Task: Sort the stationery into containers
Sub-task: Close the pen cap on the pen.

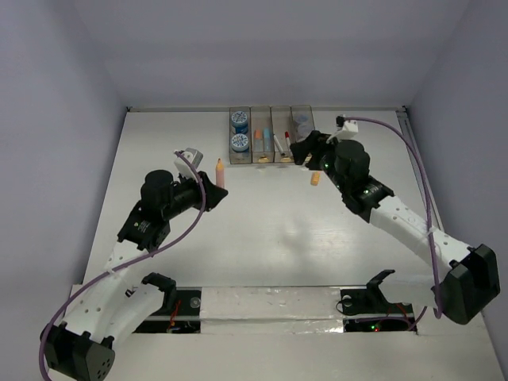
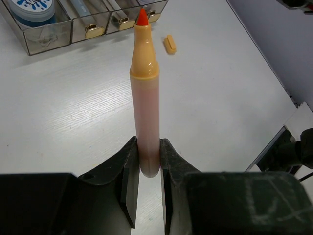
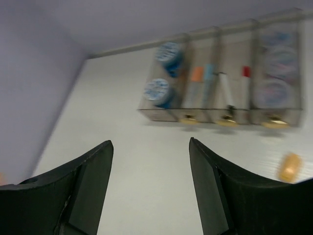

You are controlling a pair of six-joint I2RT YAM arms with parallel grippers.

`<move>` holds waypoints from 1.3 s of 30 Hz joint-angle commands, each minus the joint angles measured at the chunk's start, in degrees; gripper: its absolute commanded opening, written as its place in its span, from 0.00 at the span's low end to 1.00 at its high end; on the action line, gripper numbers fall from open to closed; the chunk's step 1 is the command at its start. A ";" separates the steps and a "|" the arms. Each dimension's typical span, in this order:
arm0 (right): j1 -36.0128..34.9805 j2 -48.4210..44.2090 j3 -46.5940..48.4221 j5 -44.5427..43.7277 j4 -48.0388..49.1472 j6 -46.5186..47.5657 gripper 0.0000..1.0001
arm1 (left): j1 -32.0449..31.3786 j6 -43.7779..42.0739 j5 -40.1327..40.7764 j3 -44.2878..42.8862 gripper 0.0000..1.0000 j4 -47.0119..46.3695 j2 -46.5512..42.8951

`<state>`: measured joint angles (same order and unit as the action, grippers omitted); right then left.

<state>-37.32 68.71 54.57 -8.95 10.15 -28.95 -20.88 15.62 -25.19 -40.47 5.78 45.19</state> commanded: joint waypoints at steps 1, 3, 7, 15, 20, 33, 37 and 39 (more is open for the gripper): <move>7.16 3.00 -1.66 -3.08 -14.71 -0.14 0.69 | 0.23 -0.85 -2.06 -0.40 0.00 -2.44 -1.51; 10.49 6.24 -1.13 -3.88 -18.23 0.47 0.69 | -0.38 -1.11 -1.71 -0.58 0.00 -2.27 -1.95; 13.23 13.18 2.64 -7.91 -22.36 3.10 0.69 | -1.61 -1.81 -0.30 -0.66 0.00 -1.21 -2.74; 13.77 22.60 5.82 5.33 -19.39 3.99 0.52 | -3.46 -2.52 2.51 -1.10 0.00 -0.24 -3.97; 13.77 29.72 8.54 6.40 -17.81 4.16 0.52 | -3.99 -2.61 2.95 -1.19 0.00 -0.16 -3.88; 14.38 36.06 9.78 1.92 -14.55 3.99 0.50 | -3.99 -2.78 3.39 -1.28 0.00 0.02 -3.70; 16.40 34.57 7.66 1.31 -14.72 3.64 0.50 | -3.99 -2.78 3.39 -1.37 0.00 -0.07 -3.53; 17.01 33.95 7.14 1.22 -14.99 3.46 0.50 | -3.99 -2.78 3.39 -1.37 0.00 -0.07 -3.44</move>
<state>-21.76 105.45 62.70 -5.85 -6.00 -25.28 -24.67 13.54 -21.98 -40.47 7.16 42.15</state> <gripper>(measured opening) 0.503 0.148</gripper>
